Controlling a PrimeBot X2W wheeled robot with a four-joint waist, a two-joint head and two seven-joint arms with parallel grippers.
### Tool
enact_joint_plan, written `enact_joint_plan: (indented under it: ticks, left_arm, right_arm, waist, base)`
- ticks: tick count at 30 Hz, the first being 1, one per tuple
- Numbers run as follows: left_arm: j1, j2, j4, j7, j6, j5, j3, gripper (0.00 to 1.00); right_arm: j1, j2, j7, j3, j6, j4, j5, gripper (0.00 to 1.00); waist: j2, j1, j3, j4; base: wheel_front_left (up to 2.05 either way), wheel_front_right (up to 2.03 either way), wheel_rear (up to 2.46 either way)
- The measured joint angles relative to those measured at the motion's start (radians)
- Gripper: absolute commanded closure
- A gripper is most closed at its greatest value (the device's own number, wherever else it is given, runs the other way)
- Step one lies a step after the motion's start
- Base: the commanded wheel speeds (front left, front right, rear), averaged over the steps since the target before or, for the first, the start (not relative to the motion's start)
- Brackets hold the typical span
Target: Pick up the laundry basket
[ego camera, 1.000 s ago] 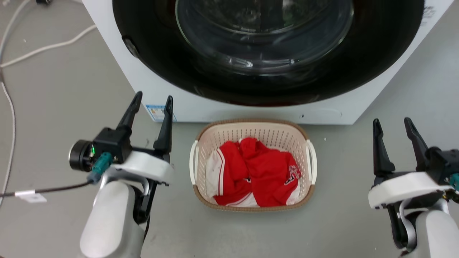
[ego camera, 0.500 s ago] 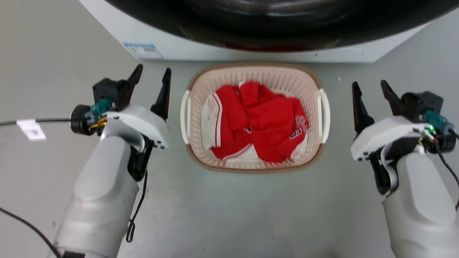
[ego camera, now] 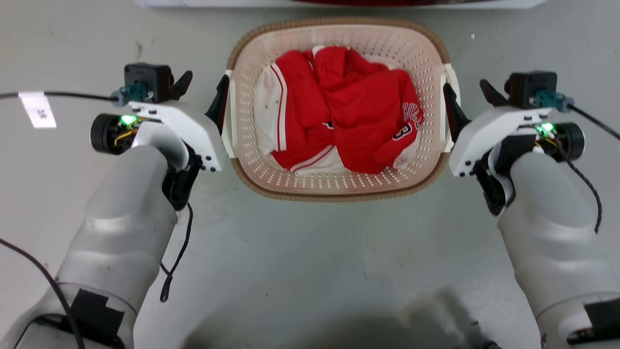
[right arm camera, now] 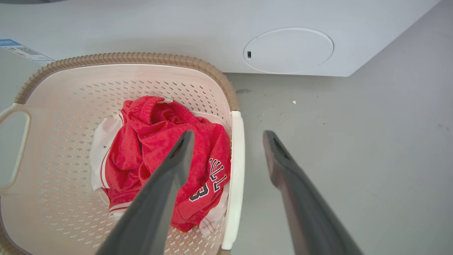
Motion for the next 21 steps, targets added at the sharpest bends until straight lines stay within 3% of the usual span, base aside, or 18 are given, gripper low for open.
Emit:
enact_joint_plan:
  ticks: [11,21]
  left_arm:
    - [-0.103,0.026,0.032,0.044,0.000,-0.162,-0.165,0.00]
    - [-0.164,0.040,0.067,0.068,0.000,-0.248,-0.279,0.00]
  right_arm:
    - [-0.163,0.000,-0.027,0.088,0.000,0.198,0.054,0.00]
    - [-0.221,0.000,-0.031,0.169,0.000,0.273,0.131,0.00]
  waist:
    - [0.0000,-0.0001,0.102,-0.012]
    - [0.0000,-0.0001,0.152,-0.019]
  base:
    - [0.00,0.00,0.00]
    - [0.00,0.00,0.00]
